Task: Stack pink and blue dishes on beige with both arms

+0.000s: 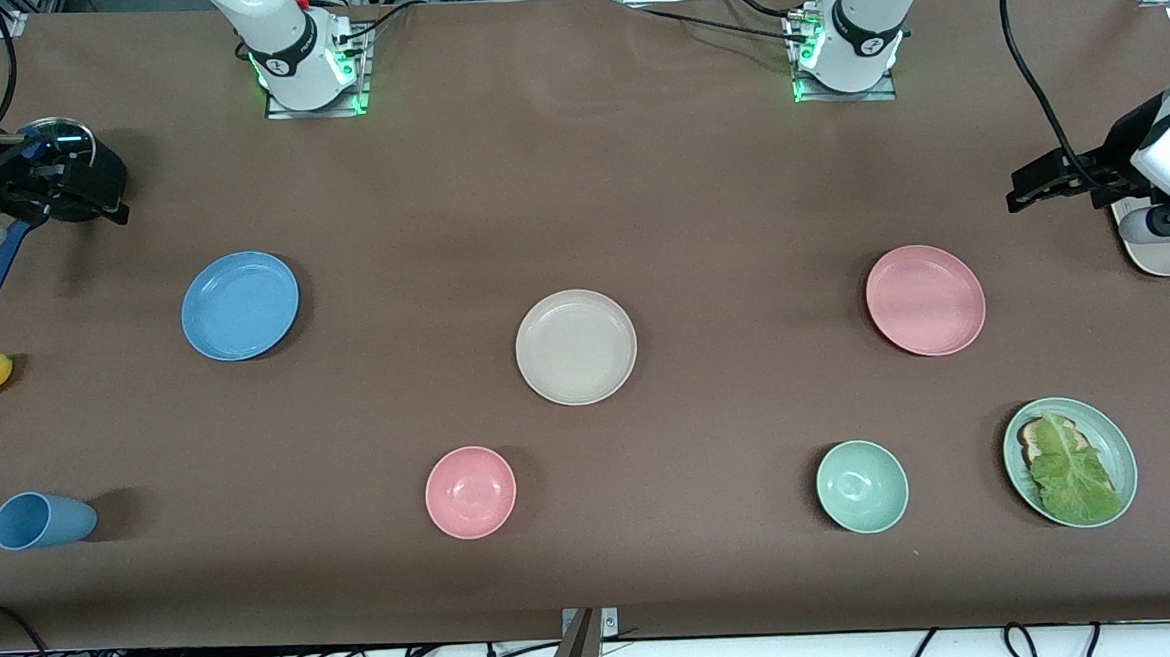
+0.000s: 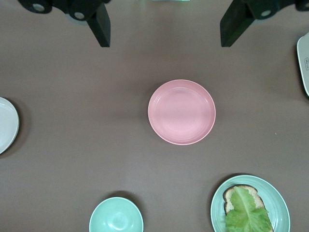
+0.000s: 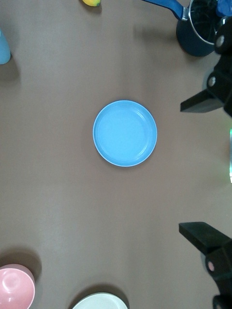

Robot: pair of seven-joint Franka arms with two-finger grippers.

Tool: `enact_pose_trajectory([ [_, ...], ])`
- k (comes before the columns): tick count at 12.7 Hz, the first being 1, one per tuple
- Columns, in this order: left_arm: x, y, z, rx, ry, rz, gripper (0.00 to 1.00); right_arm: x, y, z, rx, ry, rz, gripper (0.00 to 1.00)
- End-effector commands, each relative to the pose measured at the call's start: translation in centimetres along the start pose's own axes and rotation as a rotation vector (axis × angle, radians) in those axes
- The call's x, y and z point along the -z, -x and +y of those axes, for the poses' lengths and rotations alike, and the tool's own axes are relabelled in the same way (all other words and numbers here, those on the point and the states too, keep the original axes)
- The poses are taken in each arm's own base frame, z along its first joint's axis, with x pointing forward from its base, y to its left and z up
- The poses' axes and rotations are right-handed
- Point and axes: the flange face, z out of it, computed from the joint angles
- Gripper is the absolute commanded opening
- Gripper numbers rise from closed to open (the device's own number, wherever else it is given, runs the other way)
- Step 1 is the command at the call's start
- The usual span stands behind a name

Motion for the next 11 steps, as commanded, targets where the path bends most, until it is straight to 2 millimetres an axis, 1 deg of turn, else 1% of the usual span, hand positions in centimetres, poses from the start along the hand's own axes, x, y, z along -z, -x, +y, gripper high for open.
enact_pose_trajectory([
  [1, 0.2, -0.4, -0.6, -0.011, 0.018, 0.004, 1.00, 0.6, 0.6, -0.1, -0.006, -0.013, 0.002, 1.00],
  [4, -1.8, -2.0, -0.8, -0.001, 0.042, -0.014, 1.00, 0.6, 0.6, -0.1, -0.006, -0.013, 0.002, 1.00],
  [6, -3.9, -3.4, -0.9, 0.003, 0.037, -0.039, 1.00, 0.6, 0.6, -0.2, -0.004, -0.013, 0.001, 1.00],
  [7, -4.6, -4.0, -1.0, 0.005, 0.030, -0.040, 1.00, 0.6, 0.6, -0.1, -0.006, -0.013, 0.002, 1.00],
  [8, -4.9, -4.6, -1.7, 0.019, 0.032, -0.023, 1.00, 0.6, 0.6, -0.1, -0.006, -0.013, 0.002, 1.00],
  [9, -5.8, -5.3, -3.2, 0.043, 0.037, -0.014, 1.00, 0.6, 0.6, -0.1, -0.006, -0.013, 0.002, 1.00],
  [10, -6.9, -6.0, -3.8, 0.053, 0.041, -0.027, 1.00, 0.6, 0.6, -0.1, -0.006, -0.013, 0.002, 1.00],
  [11, -7.9, -6.4, -3.9, 0.050, 0.034, -0.044, 1.00, 0.6, 0.7, -0.1, -0.006, -0.013, 0.000, 1.00],
])
